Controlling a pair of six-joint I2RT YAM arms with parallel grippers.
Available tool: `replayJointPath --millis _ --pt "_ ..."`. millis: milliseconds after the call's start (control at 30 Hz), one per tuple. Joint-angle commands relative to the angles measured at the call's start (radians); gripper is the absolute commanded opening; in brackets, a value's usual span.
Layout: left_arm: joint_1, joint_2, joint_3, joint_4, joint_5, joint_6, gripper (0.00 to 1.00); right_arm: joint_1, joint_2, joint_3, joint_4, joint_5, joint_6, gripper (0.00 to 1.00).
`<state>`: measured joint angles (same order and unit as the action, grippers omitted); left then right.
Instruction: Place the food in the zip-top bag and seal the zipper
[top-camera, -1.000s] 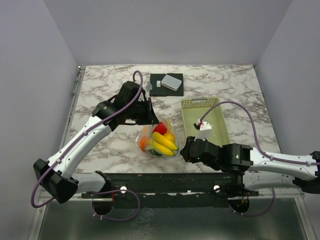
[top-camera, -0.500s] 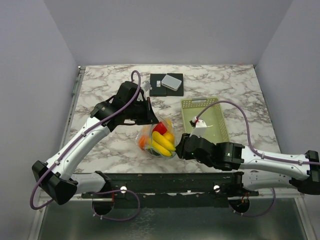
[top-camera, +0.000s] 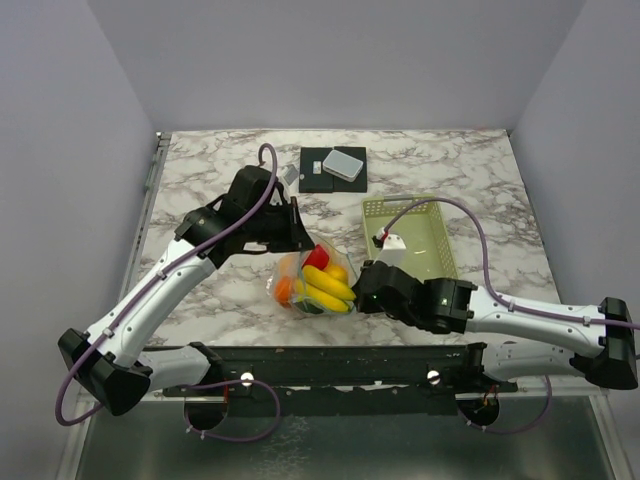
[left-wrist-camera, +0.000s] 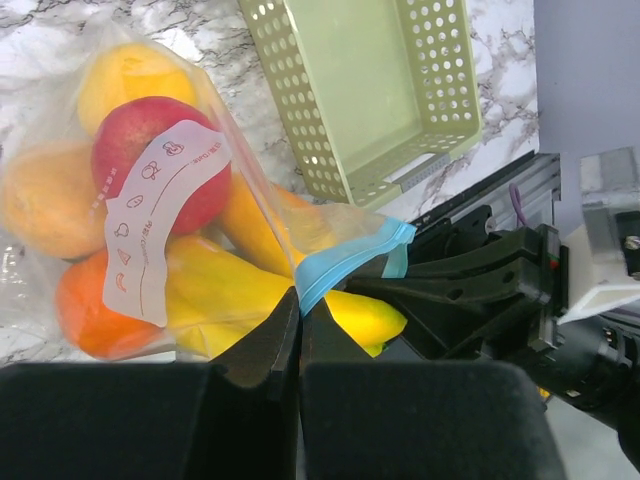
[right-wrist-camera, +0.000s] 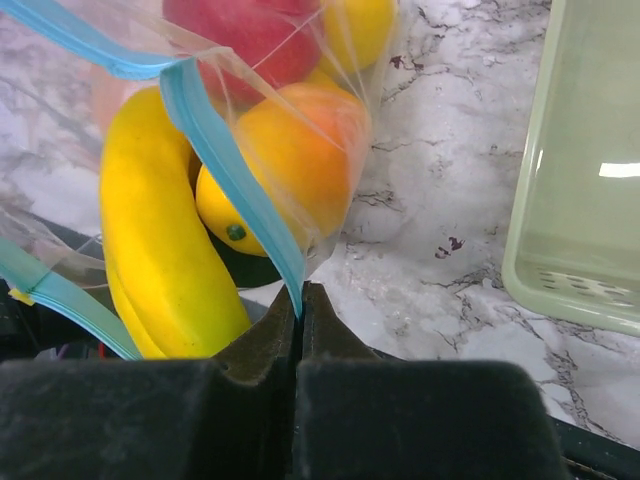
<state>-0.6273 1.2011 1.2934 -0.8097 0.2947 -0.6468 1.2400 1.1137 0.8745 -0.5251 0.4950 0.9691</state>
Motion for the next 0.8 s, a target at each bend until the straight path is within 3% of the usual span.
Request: replayJointPath --millis 0,300,567,767 --pt "0.007 -0.046 0.024 -0.057 -0.069 0.043 0.0 -0.005 -0.006 0.083 -0.053 -0.007 -0.076 0.01" --pt "0.008 -0.084 0.038 -0.21 -0.185 0.12 0.0 -0.062 0.027 0.261 -0.182 -0.1 -0.227 0.01" --pt "0.008 -0.076 0.07 -0.274 -0.166 0.167 0.0 -0.213 0.112 0.416 -0.273 -0.342 -0.39 0.01" --pt "0.009 -0.073 -0.144 -0.115 -0.16 0.155 0.0 -0.362 0.196 0.252 -0.119 -0.513 -0.417 0.01"
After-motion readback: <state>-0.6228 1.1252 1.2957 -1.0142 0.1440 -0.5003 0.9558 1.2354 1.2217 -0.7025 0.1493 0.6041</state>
